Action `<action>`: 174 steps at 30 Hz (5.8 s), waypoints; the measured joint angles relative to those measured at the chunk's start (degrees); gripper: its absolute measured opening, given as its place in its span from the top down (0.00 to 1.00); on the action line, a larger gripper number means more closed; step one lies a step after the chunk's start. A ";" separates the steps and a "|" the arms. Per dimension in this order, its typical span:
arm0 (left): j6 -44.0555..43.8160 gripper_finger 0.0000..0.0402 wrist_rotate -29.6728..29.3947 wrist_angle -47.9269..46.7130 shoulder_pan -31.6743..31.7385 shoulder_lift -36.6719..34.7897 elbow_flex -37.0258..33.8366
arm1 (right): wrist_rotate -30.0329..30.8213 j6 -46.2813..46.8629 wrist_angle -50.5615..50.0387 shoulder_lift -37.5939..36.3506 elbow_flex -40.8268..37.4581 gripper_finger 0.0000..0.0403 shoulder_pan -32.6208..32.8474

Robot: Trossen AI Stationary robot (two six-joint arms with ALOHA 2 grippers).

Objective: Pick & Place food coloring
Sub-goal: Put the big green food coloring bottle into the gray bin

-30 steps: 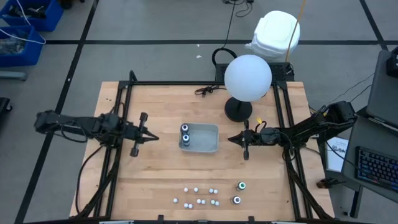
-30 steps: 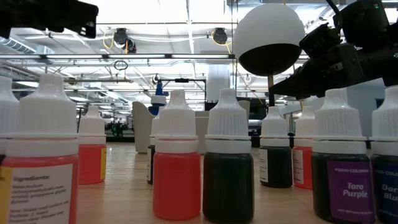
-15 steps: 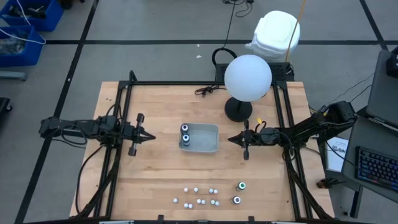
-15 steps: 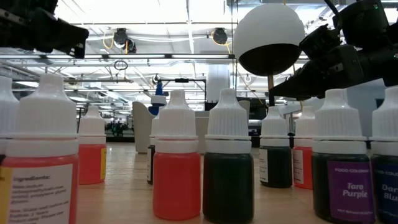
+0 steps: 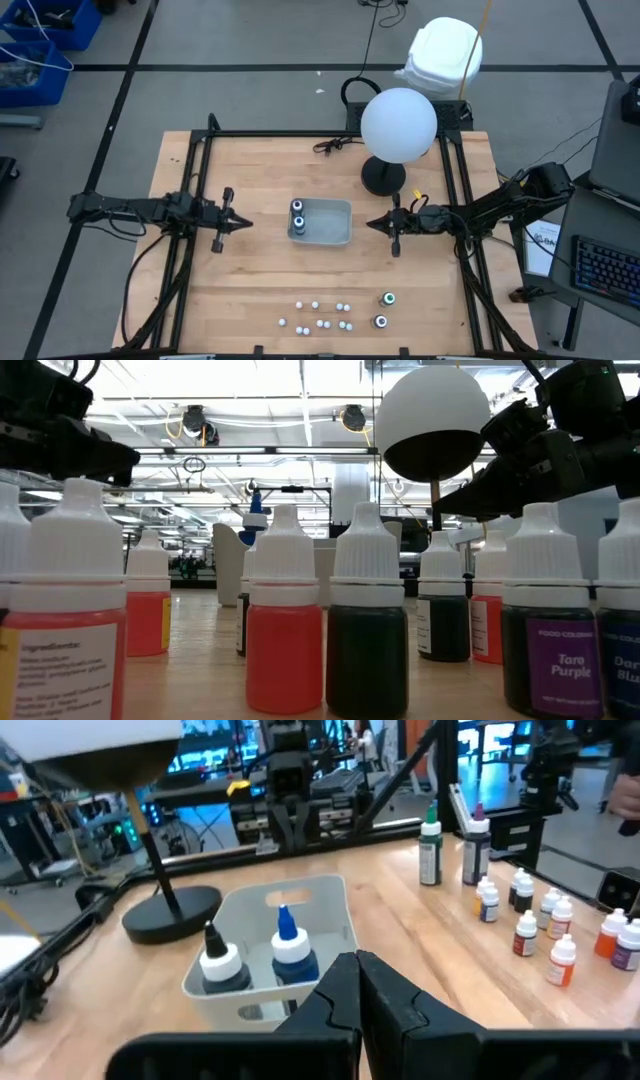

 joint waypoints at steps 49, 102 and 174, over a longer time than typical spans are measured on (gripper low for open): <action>-4.38 0.91 -2.50 4.95 0.00 0.03 0.04 | 5.88 9.29 -56.88 -13.54 30.66 0.64 37.23; -6.31 0.91 -2.43 3.60 -0.01 0.10 0.04 | 10.54 10.86 -7.09 10.18 10.86 0.42 40.28; -3.27 0.91 -2.48 3.88 -0.01 0.10 0.07 | -4.71 -7.57 -36.39 10.41 47.79 0.73 -1.58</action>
